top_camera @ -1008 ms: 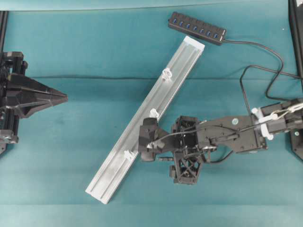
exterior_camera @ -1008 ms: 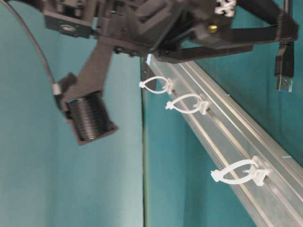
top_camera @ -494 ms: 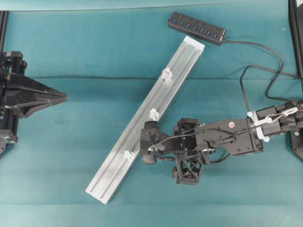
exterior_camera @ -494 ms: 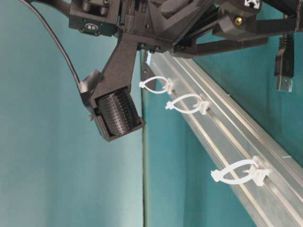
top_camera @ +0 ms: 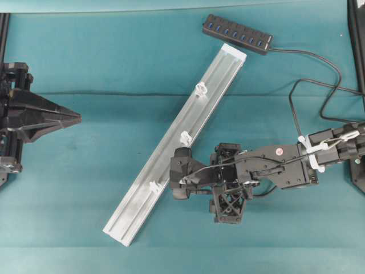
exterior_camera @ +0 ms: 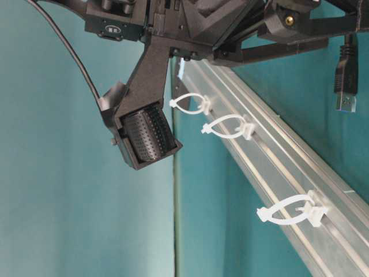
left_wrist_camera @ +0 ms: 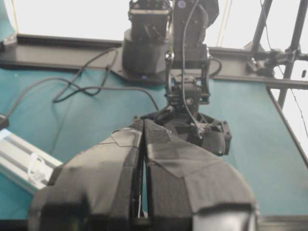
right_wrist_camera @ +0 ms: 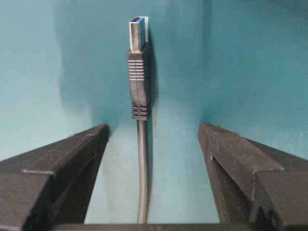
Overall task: Pass the USB cable through three rings with both arms.
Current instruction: 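Grasp the black USB cable near its plug with the right gripper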
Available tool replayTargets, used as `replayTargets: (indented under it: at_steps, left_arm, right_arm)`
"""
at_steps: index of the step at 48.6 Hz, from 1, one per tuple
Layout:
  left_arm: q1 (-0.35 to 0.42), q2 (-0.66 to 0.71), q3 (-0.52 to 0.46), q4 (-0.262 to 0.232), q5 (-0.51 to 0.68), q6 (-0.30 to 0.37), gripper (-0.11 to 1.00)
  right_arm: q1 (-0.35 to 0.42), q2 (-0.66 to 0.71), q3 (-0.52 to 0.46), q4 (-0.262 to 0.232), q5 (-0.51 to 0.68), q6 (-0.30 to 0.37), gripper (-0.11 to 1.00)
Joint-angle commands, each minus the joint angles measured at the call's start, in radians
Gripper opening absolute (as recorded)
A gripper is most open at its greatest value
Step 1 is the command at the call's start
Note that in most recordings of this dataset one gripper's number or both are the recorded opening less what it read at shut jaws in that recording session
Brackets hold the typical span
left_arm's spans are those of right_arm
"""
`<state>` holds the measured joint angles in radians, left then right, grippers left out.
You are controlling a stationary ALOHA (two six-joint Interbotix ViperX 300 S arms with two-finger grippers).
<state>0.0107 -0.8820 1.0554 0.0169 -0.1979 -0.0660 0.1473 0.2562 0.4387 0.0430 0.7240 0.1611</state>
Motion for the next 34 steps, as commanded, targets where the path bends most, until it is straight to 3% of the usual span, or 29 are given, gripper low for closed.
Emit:
replayTargets:
  at_steps: [1, 14, 21, 28, 34]
  left_arm:
    - [0.002, 0.003, -0.023, 0.003, -0.005, 0.002, -0.01]
    - [0.005, 0.000, -0.021, 0.003, -0.005, 0.002, -0.01]
    - [0.005, -0.002, -0.021, 0.003, -0.005, 0.002, -0.01]
    - [0.005, -0.003, -0.021, 0.003, -0.005, 0.002, -0.01]
    - [0.006, -0.003, -0.021, 0.003, -0.005, 0.002, -0.01]
  right_arm:
    - [0.005, 0.012, 0.000, 0.002, 0.018, 0.005, 0.80]
    - [0.017, 0.020, -0.005, 0.006, 0.029, 0.008, 0.69]
    - [0.020, 0.021, -0.009, 0.006, 0.021, 0.003, 0.47]
    - [0.029, 0.025, -0.015, 0.006, 0.023, 0.003, 0.12]
    - [0.029, 0.026, -0.017, 0.008, 0.025, 0.008, 0.07]
